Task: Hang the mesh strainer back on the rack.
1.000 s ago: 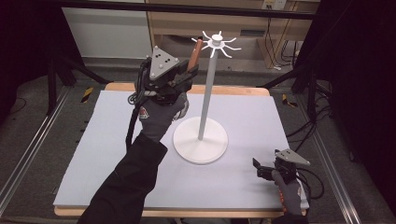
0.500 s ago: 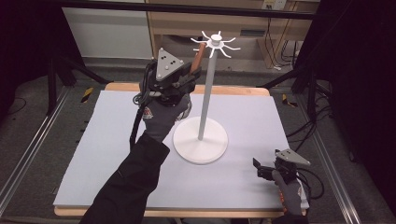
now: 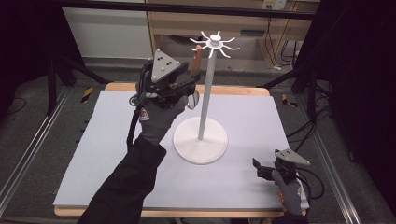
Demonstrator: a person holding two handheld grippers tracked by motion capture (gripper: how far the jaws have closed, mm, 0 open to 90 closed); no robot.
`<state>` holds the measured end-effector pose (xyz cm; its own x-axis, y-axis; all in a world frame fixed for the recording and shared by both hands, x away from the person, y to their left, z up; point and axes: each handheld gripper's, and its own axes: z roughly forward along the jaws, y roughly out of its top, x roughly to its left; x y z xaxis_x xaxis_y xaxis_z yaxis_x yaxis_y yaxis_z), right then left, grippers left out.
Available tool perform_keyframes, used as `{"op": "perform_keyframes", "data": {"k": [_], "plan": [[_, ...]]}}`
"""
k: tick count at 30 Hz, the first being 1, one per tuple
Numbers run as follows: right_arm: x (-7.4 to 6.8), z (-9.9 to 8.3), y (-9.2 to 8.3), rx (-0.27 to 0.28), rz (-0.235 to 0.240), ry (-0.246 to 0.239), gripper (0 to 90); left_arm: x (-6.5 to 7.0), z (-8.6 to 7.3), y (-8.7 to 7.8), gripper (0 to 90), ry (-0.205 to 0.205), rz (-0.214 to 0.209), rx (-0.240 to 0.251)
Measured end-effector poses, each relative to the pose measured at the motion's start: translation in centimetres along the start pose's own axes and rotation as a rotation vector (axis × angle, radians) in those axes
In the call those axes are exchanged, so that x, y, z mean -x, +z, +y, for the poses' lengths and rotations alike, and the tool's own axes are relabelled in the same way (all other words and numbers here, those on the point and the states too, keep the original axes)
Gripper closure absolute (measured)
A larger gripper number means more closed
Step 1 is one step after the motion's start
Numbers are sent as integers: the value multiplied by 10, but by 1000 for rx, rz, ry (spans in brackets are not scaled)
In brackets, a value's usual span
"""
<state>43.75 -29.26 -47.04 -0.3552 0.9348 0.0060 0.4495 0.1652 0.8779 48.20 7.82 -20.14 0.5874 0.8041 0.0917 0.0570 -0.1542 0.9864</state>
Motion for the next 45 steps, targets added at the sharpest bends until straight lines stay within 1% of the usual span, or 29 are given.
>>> {"op": "perform_keyframes", "data": {"k": [4, 6, 8, 10, 11, 12, 16, 17, 18, 19, 20, 21, 22, 23, 24, 25, 26, 27, 28, 29, 30, 34, 37, 38, 40, 42, 43, 44, 45], "plan": [[0, 0, 0, 2, -4, -6, 36, -3, -3, -6, 507, 3, -11, -6], [0, 0, 1, -1, -7, -6, 36, -7, -8, -12, 488, -1, -20, -16], [0, 0, 1, -1, -7, -6, 36, -9, -10, -14, 476, -1, -23, -24], [0, 0, 1, -2, -7, -3, 36, -14, -18, -20, 463, -11, -33, -36], [0, 0, 1, -2, -7, -3, 36, -14, -18, -20, 460, -11, -33, -36], [0, 0, 1, -2, -7, -4, 36, -17, -25, -25, 454, -19, -40, -46], [-1, -1, 1, -3, -7, -6, 36, -25, -41, -33, 438, -24, -38, -67], [-1, -1, 1, -3, -7, -6, 36, -25, -41, -33, 438, -24, -38, -67], [0, -1, 1, -4, -8, -9, 36, -26, -46, -35, 434, -26, -36, -61], [0, -1, 1, -4, -8, -9, 36, -28, -50, -37, 434, -31, -32, -72], [0, -1, 1, -4, -10, -8, 36, -31, -60, -40, 426, -42, -43, -84], [0, -1, 1, -4, -10, -8, 36, -31, -60, -40, 421, -42, -43, -84], [0, -1, 1, -6, -10, -9, 36, -35, -70, -43, 418, -45, -39, -105], [0, -1, 1, -6, -10, -9, 36, -35, -70, -43, 415, -45, -39, -105], [0, -1, 1, -5, -11, -12, 36, -39, -82, -47, 411, -47, -34, -126], [0, -1, 1, -5, -13, -13, 36, -40, -88, -48, 410, -51, -29, -137], [0, -1, 1, -5, -13, -13, 36, -40, -88, -48, 410, -51, -29, -137], [-1, -1, 1, -7, -10, -9, 36, -44, -101, -51, 409, -64, -24, -155], [-1, -1, 1, -7, -10, -9, 36, -44, -101, -51, 409, -64, -24, -155], [-2, -1, 2, -10, -6, 0, 36, -48, -114, -53, 409, -81, -20, -173], [-1, -1, 2, -8, -9, -8, 36, -50, -120, -54, 409, -85, -15, -179], [-1, -1, 2, -9, -8, -6, 36, -59, -143, -58, 406, -113, 1, -203], [-1, -2, 3, -11, -12, -11, 36, -64, -157, -60, 401, -121, 17, -231], [-2, -2, 3, -14, -13, -9, 36, -64, -157, -60, 398, -121, 17, -231], [-1, -2, 3, -14, -14, -10, 36, -70, -171, -63, 388, -125, 35, -265], [-1, -2, 3, -16, -17, -12, 36, -73, -179, -66, 381, -133, 49, -278], [-1, -2, 3, -16, -17, -12, 36, -73, -179, -66, 379, -133, 49, -278], [-1, -2, 3, -17, -17, -12, 36, -75, -187, -69, 376, -135, 57, -298], [-1, -2, 3, -17, -17, -12, 36, -75, -187, -69, 375, -135, 57, -298]]}}
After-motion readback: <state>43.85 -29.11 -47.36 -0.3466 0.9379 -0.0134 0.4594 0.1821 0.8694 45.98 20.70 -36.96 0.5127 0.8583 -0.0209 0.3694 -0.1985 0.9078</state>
